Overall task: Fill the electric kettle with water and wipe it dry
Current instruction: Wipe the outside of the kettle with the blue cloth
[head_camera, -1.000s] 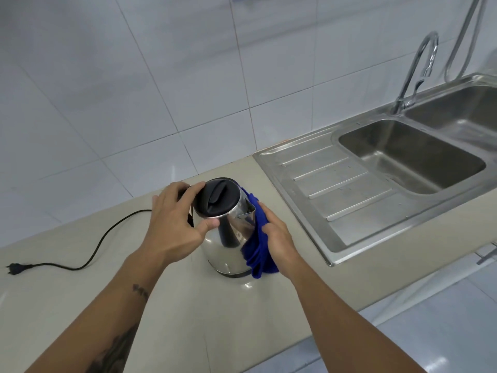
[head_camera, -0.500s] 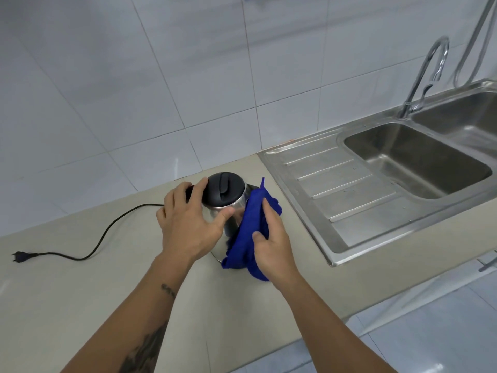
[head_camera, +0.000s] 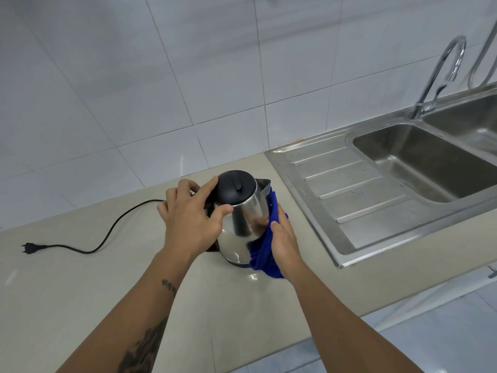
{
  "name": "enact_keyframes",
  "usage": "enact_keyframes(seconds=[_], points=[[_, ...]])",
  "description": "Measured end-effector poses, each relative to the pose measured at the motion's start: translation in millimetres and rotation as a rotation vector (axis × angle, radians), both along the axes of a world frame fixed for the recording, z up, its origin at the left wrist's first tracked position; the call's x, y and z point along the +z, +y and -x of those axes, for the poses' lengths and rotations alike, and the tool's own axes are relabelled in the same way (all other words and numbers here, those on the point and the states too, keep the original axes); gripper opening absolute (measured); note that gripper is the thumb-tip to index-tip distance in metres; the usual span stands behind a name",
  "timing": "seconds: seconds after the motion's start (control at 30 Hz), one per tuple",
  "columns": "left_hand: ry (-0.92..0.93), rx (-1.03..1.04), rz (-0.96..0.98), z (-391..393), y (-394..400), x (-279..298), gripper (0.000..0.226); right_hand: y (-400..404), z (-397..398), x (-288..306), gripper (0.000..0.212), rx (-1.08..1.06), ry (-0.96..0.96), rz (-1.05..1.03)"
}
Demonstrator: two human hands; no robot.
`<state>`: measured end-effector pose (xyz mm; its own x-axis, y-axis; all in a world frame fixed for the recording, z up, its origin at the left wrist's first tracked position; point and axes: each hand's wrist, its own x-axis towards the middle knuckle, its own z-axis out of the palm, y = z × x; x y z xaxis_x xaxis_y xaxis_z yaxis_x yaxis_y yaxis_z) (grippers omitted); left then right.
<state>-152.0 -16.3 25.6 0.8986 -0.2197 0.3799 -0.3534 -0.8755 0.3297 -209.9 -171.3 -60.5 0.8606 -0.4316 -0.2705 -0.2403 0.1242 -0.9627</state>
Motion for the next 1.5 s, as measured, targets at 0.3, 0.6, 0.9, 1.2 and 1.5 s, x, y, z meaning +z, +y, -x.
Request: enact_keyframes(seconds=[0.3, 0.6, 0.9, 1.2, 1.5], points=[[0.051, -0.032, 0.330, 2, -12, -11, 0.059, 39, 10, 16, 0.061, -0.010, -0.135, 0.444], [0.055, -0.054, 0.318, -1, -5, -7, 0.048, 84, 12, 11, 0.074, -0.047, -0.148, 0.791], [0.093, -0.005, 0.362, 1, -3, -4, 0.048, 73, 1, -9, 0.087, 0.066, 0.096, 0.325], [0.114, -0.066, 0.332, -14, 4, -4, 0.050, 6, -33, 28, 0.077, 0.114, -0.025, 0.157], [0.148, -0.177, 0.386, -35, 14, -6, 0.052, 18, -25, 11, 0.085, 0.032, -0.061, 0.315]])
